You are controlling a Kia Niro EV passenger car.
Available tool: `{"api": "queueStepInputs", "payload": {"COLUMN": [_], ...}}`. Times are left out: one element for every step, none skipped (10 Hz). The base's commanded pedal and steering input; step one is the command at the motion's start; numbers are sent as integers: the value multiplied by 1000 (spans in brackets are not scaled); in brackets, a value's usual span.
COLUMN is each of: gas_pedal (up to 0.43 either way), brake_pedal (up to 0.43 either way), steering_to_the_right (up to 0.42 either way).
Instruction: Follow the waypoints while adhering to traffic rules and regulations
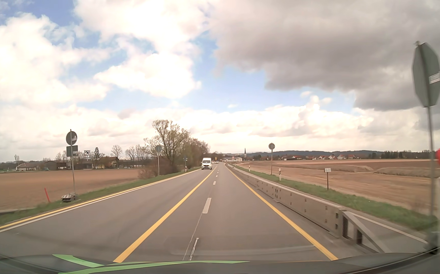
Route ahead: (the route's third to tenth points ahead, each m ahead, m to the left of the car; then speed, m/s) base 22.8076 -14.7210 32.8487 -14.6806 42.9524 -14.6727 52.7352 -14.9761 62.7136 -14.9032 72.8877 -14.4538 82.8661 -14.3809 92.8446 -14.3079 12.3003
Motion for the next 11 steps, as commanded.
{"api": "queueStepInputs", "payload": {"gas_pedal": [79, 79, 79, 79, 79, 79, 79, 79, 79, 79, 79], "brake_pedal": [0, 0, 0, 0, 0, 0, 0, 0, 0, 0, 0], "steering_to_the_right": [1, 2, 2, 3, 3, 3, 3, 3, 3, 3, 3]}}
